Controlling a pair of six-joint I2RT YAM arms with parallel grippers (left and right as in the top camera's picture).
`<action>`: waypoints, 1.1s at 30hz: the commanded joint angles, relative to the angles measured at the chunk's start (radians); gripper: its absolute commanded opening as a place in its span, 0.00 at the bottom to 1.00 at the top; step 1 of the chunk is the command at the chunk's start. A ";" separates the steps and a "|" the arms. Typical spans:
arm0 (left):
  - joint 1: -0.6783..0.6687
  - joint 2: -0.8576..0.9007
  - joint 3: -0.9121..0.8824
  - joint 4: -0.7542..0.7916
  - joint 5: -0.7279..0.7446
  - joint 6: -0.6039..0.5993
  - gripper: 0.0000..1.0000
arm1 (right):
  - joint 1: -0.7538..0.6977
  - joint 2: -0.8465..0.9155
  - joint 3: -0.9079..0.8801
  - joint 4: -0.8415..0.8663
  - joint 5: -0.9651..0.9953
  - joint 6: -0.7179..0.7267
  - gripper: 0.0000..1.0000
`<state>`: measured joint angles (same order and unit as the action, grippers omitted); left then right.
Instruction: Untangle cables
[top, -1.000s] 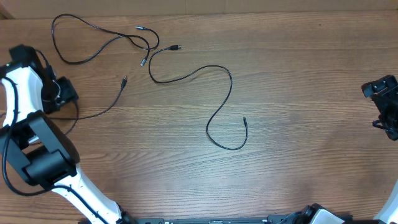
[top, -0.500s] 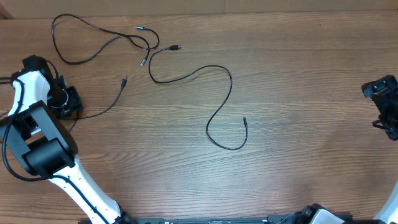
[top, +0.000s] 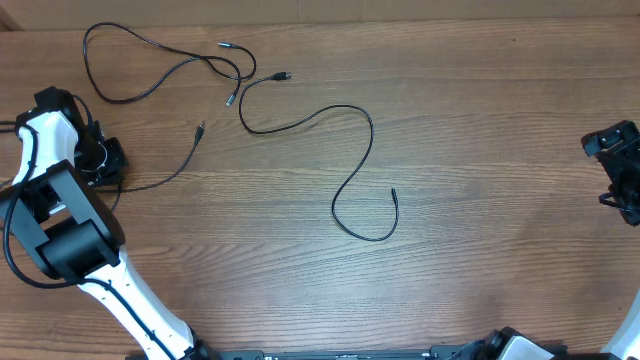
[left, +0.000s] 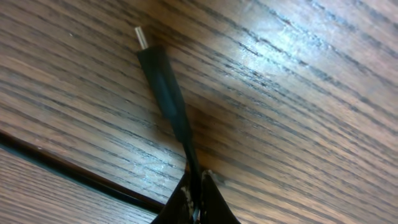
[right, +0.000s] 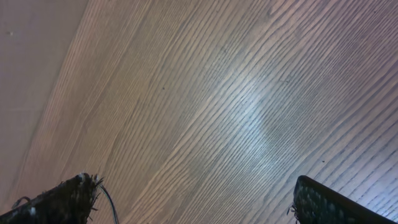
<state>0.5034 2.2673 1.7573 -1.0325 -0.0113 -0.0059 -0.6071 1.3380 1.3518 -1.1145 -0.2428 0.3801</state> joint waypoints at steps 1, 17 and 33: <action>-0.007 -0.031 0.053 -0.011 0.071 -0.035 0.04 | -0.001 -0.003 0.011 0.005 0.011 -0.008 1.00; -0.015 -0.162 0.052 -0.145 0.439 0.209 0.04 | -0.001 -0.003 0.011 0.005 0.011 -0.008 1.00; -0.115 -0.162 -0.046 -0.160 0.446 0.332 0.04 | -0.001 -0.003 0.011 0.005 0.011 -0.008 1.00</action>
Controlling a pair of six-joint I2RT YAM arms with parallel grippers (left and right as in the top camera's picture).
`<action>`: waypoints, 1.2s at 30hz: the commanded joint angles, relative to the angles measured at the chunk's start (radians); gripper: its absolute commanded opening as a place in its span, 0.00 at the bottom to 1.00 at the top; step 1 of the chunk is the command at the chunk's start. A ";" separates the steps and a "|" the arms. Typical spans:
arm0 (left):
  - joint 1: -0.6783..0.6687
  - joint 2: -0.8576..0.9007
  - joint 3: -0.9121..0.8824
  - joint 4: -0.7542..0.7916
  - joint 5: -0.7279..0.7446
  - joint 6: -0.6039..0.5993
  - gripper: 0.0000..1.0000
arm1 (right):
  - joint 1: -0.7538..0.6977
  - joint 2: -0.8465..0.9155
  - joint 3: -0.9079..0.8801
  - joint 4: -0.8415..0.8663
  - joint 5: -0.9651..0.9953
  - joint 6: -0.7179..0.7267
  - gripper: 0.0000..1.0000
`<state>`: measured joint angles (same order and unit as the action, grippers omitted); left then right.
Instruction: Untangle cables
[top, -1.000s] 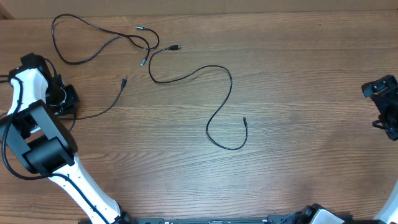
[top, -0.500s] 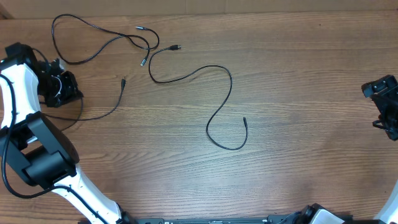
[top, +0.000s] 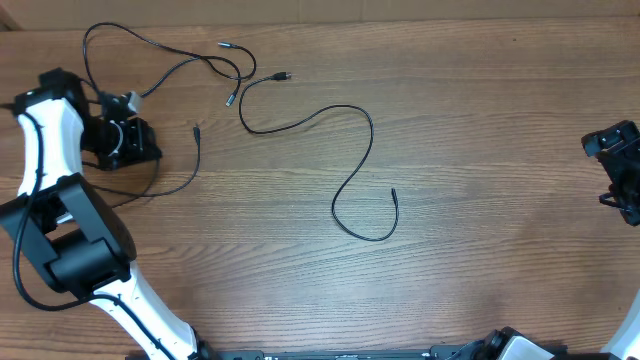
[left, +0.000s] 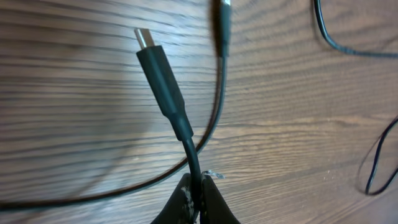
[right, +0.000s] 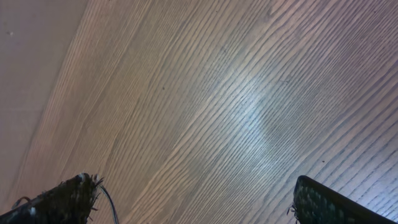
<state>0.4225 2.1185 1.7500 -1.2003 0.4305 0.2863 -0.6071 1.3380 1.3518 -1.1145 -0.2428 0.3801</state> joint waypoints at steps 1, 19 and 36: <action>-0.041 -0.013 -0.043 0.007 -0.012 0.040 0.04 | -0.001 -0.003 0.011 0.005 0.011 -0.008 1.00; -0.127 -0.013 -0.047 -0.108 -0.011 0.024 0.16 | -0.001 -0.003 0.011 0.005 0.011 -0.008 1.00; -0.175 -0.027 0.235 -0.149 0.023 -0.183 0.92 | -0.001 -0.003 0.011 0.005 0.011 -0.008 1.00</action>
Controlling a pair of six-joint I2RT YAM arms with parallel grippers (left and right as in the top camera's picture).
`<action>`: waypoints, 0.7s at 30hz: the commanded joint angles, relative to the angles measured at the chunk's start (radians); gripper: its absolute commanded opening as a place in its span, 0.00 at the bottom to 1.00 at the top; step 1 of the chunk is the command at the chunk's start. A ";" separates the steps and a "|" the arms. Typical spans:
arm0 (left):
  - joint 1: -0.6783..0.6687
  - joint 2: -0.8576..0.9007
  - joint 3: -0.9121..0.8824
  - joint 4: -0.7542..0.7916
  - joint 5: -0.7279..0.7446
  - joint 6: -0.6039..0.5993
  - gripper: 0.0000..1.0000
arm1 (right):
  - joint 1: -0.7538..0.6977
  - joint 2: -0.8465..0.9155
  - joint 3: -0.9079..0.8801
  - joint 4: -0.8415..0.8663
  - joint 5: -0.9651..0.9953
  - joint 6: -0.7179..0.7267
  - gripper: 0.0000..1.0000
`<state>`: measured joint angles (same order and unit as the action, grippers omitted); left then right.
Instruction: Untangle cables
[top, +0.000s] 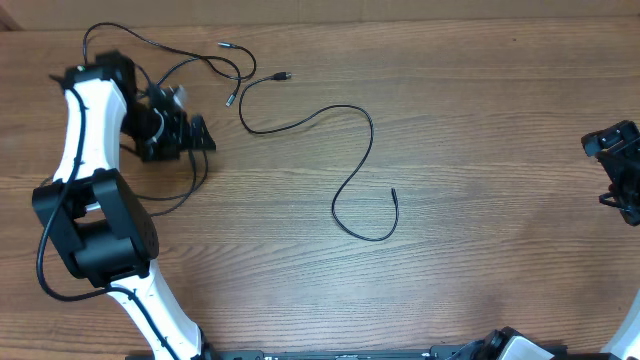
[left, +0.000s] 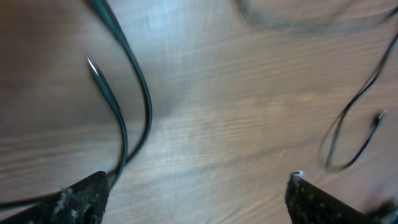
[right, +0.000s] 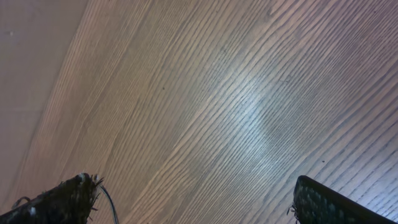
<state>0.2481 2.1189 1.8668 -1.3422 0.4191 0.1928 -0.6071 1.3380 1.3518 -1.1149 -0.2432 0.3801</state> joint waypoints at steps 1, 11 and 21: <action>-0.001 -0.028 0.166 -0.007 0.035 -0.121 0.93 | -0.001 -0.003 0.011 0.006 0.011 -0.008 1.00; -0.002 -0.028 0.382 0.023 0.054 -0.671 1.00 | -0.001 -0.003 0.011 0.006 0.011 -0.008 1.00; -0.005 -0.026 0.380 0.037 -0.031 -0.754 1.00 | -0.001 -0.003 0.011 0.006 0.011 -0.008 1.00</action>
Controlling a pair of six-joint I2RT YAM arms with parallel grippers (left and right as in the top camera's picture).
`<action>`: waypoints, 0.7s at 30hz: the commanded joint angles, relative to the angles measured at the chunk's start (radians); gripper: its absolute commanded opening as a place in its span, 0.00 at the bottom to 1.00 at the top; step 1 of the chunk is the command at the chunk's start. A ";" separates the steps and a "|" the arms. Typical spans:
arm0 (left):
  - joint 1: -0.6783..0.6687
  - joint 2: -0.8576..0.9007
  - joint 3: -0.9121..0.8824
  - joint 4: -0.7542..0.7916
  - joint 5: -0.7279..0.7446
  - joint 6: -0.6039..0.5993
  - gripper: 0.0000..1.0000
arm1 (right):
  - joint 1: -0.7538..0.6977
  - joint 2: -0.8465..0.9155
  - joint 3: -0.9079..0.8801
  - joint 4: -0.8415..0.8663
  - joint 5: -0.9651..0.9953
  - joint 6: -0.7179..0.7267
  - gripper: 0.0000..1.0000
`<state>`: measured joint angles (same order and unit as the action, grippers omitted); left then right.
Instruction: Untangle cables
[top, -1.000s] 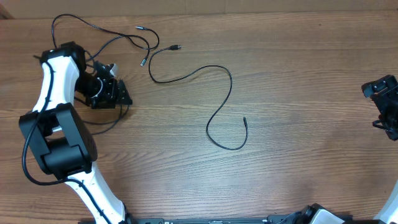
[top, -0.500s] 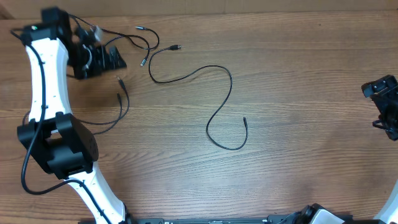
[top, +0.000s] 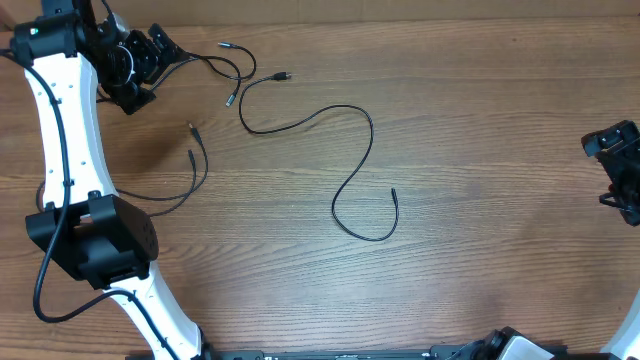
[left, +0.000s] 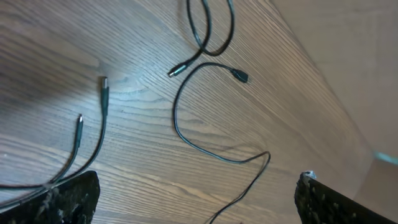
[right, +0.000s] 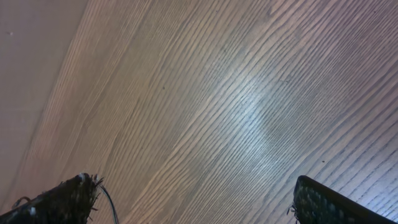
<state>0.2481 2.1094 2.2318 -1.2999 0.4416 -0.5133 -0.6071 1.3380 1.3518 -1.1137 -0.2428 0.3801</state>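
Three thin black cables lie on the wooden table (top: 480, 110). A long S-shaped cable (top: 368, 135) crosses the middle. A looped cable (top: 210, 62) lies at the back left, its plug (left: 177, 70) beside the S-cable's plug (left: 241, 76). A third cable (top: 198, 175) lies doubled at the left, both ends (left: 104, 84) side by side. My left gripper (top: 152, 52) (left: 198, 180) hangs open and empty above the back-left cable. My right gripper (top: 618, 170) (right: 193, 182) stands open and empty at the far right, over bare wood.
The left arm's white links (top: 70, 130) run along the table's left side, over part of the doubled cable. The table's back edge (top: 400, 18) is close behind the back-left cable.
My left gripper, open low beside the doubled cable's ends, is now higher and farther back-left over the looped cable. The cables and the right arm have not moved.
My left gripper was shut on a cable plug at the table's left edge. Then it held the plug farther right. Then it stood open with that plug on the table beside the cable's other end, and now hangs empty at the back left.
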 joint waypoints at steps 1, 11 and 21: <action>-0.007 -0.017 0.015 -0.014 -0.079 -0.048 1.00 | -0.001 -0.003 0.011 0.005 0.011 -0.008 1.00; -0.012 -0.017 0.013 -0.144 -0.401 0.019 1.00 | -0.001 -0.003 0.011 0.005 0.011 -0.008 1.00; -0.017 -0.017 0.013 -0.173 -0.511 0.019 1.00 | -0.001 -0.003 0.011 0.005 0.011 -0.008 1.00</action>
<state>0.2417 2.1094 2.2318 -1.4708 -0.0181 -0.5137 -0.6071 1.3380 1.3518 -1.1141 -0.2428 0.3801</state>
